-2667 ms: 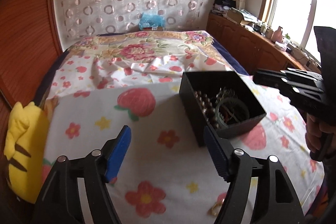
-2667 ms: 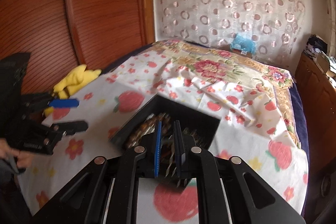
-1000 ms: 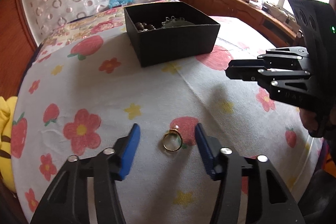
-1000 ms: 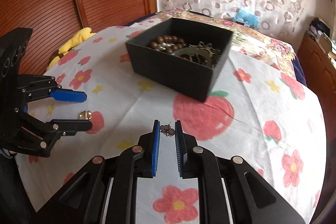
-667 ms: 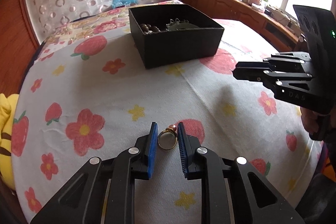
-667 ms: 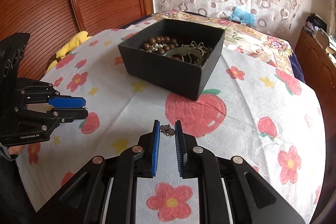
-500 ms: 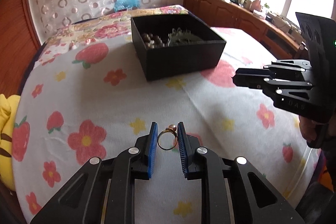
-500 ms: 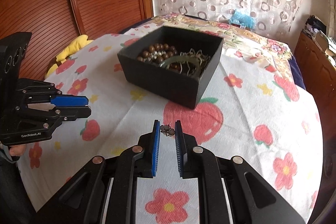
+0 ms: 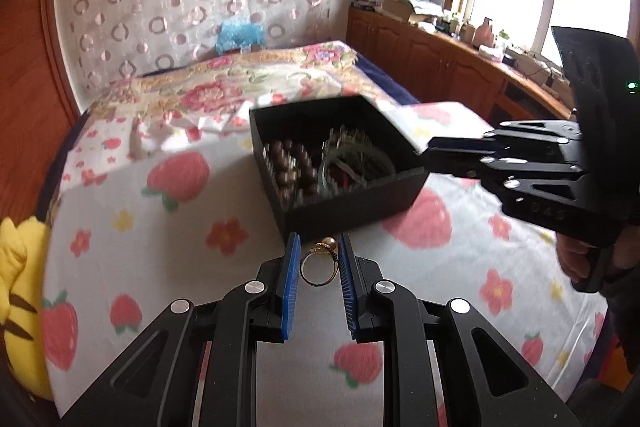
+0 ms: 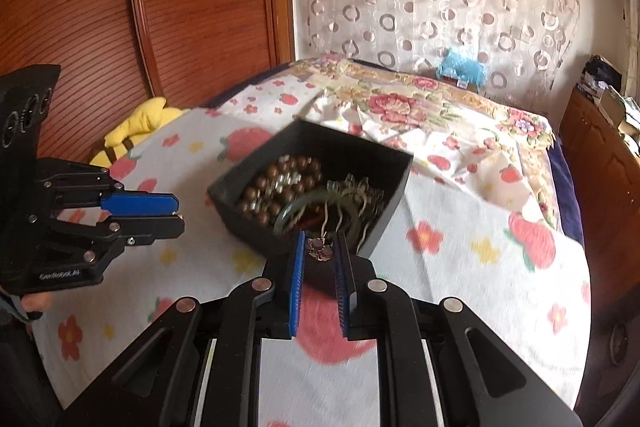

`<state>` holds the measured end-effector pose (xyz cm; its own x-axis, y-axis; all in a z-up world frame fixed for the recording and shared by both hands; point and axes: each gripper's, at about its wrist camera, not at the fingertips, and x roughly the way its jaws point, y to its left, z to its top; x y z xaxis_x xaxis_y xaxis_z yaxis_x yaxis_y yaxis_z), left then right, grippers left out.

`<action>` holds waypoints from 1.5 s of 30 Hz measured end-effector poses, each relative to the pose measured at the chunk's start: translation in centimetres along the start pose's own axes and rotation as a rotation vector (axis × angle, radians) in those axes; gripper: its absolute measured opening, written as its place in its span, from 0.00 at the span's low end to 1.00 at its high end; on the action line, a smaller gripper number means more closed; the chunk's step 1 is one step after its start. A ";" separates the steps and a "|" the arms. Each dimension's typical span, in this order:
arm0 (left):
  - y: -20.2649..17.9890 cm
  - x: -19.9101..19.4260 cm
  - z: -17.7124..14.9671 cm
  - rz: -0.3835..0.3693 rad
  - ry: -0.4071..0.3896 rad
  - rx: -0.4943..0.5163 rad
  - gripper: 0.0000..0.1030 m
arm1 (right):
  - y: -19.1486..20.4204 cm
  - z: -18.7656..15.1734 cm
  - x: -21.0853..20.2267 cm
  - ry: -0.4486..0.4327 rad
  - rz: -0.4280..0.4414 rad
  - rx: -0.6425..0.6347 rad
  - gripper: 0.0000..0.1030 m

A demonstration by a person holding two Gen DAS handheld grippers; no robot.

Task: Organize jewelry
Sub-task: 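Carry the gold ring into the black box with the left tool while the right drops a small earring in, then open both tools and withdraw them from the black box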

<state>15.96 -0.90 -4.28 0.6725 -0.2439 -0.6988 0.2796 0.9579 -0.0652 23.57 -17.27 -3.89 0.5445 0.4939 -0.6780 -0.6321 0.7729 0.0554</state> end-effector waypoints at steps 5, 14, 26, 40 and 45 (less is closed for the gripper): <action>-0.1 0.0 2.1 -0.002 -0.047 0.015 0.17 | -0.8 1.4 1.0 -0.013 0.012 0.022 0.16; 0.8 1.5 5.0 0.005 -0.083 0.016 0.17 | -1.8 3.2 2.5 -0.021 0.024 0.041 0.16; 1.4 3.1 7.8 0.017 -0.111 0.021 0.17 | -2.4 3.4 2.6 -0.039 0.019 0.073 0.27; 1.1 6.5 9.2 0.018 -0.082 0.001 0.18 | -3.5 1.1 0.2 -0.047 -0.026 0.123 0.27; 0.9 5.6 8.2 0.038 -0.086 -0.013 0.37 | -3.3 0.5 -0.7 -0.055 -0.041 0.130 0.27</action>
<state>25.52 -2.68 -2.41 0.7391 -0.2188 -0.6371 0.2442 0.9685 -0.0494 25.48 -19.97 -3.23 0.6003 0.4792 -0.6403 -0.5341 0.8361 0.1251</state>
